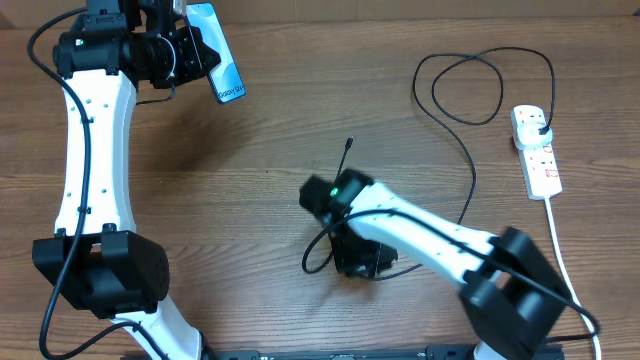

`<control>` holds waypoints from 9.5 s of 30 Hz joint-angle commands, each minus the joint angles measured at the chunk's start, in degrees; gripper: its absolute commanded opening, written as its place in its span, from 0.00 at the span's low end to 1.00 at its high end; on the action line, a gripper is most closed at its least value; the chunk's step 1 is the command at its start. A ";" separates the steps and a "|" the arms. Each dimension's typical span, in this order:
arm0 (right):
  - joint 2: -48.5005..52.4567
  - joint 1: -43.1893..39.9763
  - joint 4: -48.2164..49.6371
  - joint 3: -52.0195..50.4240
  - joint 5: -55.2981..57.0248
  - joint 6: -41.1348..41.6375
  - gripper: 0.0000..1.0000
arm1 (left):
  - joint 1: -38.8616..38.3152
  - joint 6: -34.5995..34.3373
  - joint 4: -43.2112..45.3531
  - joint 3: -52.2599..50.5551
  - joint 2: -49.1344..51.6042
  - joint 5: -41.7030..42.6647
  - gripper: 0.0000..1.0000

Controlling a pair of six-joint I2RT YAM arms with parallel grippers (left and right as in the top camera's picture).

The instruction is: Plug charger to phone and switch on socket

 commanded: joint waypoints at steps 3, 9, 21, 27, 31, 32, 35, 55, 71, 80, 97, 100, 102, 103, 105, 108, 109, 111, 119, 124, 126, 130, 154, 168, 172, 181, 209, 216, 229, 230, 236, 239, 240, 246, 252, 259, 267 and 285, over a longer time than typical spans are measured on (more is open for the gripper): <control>-1.38 -8.09 -1.03 12.48 0.72 -1.36 0.91 | 0.00 1.51 0.37 0.98 -0.61 0.61 0.04; 2.60 -19.63 2.01 21.11 -3.45 -2.45 0.91 | 0.00 1.49 0.39 0.98 -0.61 0.61 0.04; 22.67 -22.58 -0.81 44.92 -1.90 -2.23 1.00 | 0.00 1.44 0.39 0.98 -0.61 0.63 0.04; 22.71 -21.66 6.10 43.34 -3.67 0.20 0.87 | 0.00 1.46 0.39 0.98 -0.61 0.63 0.04; 24.06 -21.53 6.14 42.10 -2.60 4.07 0.88 | 0.00 1.46 0.39 0.98 -0.61 0.63 0.04; 24.68 -21.51 6.08 42.10 -2.05 4.35 0.88 | 0.00 1.46 0.39 0.98 -0.61 0.63 0.04; 26.82 -21.51 5.20 42.10 -0.48 5.31 0.85 | 0.00 1.46 0.39 0.98 -0.61 0.63 0.04; 31.69 -20.63 10.49 42.23 7.06 8.31 0.54 | 0.00 1.46 0.02 0.98 -0.61 0.61 0.04; 35.98 -19.63 11.58 42.18 7.63 8.33 0.46 | 0.00 1.49 -0.02 0.98 -0.61 0.61 0.04; 36.15 -19.63 11.47 42.18 6.67 8.09 0.35 | 0.00 1.49 0.00 0.98 -0.61 0.59 0.04; 36.26 -19.06 11.87 42.18 7.72 7.85 0.20 | 0.00 1.51 -0.20 0.98 -0.61 0.59 0.04; 36.26 -19.10 11.87 42.18 7.72 7.82 0.17 | 0.00 1.51 -0.20 0.98 -0.61 0.59 0.04; 36.26 -19.10 11.98 42.18 7.72 7.61 0.17 | 0.00 1.51 -0.20 0.98 -0.61 0.59 0.04; 36.26 -19.10 12.00 42.18 7.72 7.61 0.16 | 0.00 1.51 -0.22 0.98 -0.61 0.59 0.04; 36.26 -19.10 12.09 42.18 7.65 6.88 0.16 | 0.00 1.51 -0.22 0.98 -0.61 0.59 0.04; 36.26 -19.10 12.20 42.18 7.72 6.34 0.15 | 0.00 1.51 -0.22 0.98 -0.61 0.59 0.04; 36.26 -19.10 12.20 42.18 7.72 6.34 0.13 | 0.00 1.51 -0.22 0.98 -0.61 0.61 0.04; 36.26 -19.10 12.22 42.18 7.72 6.36 0.11 | 0.00 1.49 -0.24 0.98 -0.61 0.61 0.04; 37.09 -19.10 12.22 42.12 7.69 6.36 0.04 | 0.00 1.51 -0.26 0.98 -0.61 0.59 0.04; 38.03 -19.10 12.20 42.12 7.63 6.36 0.04 | 0.00 1.51 -0.26 0.98 -0.61 0.61 0.04; 37.83 -19.10 12.17 42.40 7.43 6.32 0.04 | 0.00 1.51 -0.24 0.98 -0.61 0.59 0.04; 37.64 -19.56 11.82 44.74 3.39 2.58 0.04 | 0.00 1.51 -0.15 0.98 -0.61 0.59 0.04; 21.51 -25.11 12.13 46.77 -49.31 -31.54 0.04 | 0.02 2.49 24.83 0.98 -0.61 35.15 0.04; 16.61 -24.94 11.72 46.16 -24.76 -17.84 0.25 | 0.04 -1.40 30.58 0.98 -0.61 40.72 0.04; 16.90 -24.76 11.34 46.16 -10.05 -3.98 0.56 | 0.04 -1.97 24.98 0.98 -0.61 31.28 0.04; 23.04 -24.35 11.32 46.95 -10.32 -4.33 0.71 | 0.00 -1.46 18.60 0.98 -0.61 23.30 0.04; 37.24 -14.27 19.87 46.38 12.59 -0.24 0.45 | 0.00 -0.59 14.95 0.98 -0.61 23.26 0.04; 40.19 -14.21 20.52 46.36 13.03 -0.26 0.41 | 0.00 -0.61 14.78 0.98 -0.61 23.28 0.04; 41.09 -14.14 21.33 46.36 12.37 -0.92 0.25 | 0.00 -0.20 14.73 0.98 -0.61 23.28 0.04; 41.09 -14.16 21.33 46.36 11.28 -0.90 0.23 | 0.00 -0.20 14.73 0.98 -0.61 23.26 0.04; 41.09 -14.16 20.55 46.36 7.34 -0.63 0.23 | 0.00 -0.20 14.73 0.98 -0.61 23.26 0.04; 41.09 -14.16 20.04 46.36 7.34 -0.66 0.19 | 0.00 -0.20 14.58 0.98 -0.61 23.26 0.04; 41.07 -14.16 19.87 46.36 7.34 -0.66 0.18 | 0.00 -0.20 14.56 0.98 -0.61 23.26 0.04; 41.07 -14.19 19.65 46.36 7.06 -0.68 0.15 | 0.00 -0.20 14.56 0.98 -0.61 23.26 0.04; 41.07 -14.29 19.65 46.38 4.33 -0.66 0.14 | 0.00 -0.20 14.58 0.98 -0.61 23.26 0.04; 41.07 -14.34 18.80 46.38 2.16 -0.50 0.23 | 0.00 -0.22 14.56 0.98 -0.61 23.28 0.04; 41.07 -14.82 18.99 46.38 2.43 0.42 0.18 | 0.00 -0.22 14.53 0.98 -0.61 23.28 0.04; 37.66 -18.27 19.21 46.45 -0.66 0.09 0.04 | 0.00 -0.22 14.62 0.98 -0.61 23.10 0.04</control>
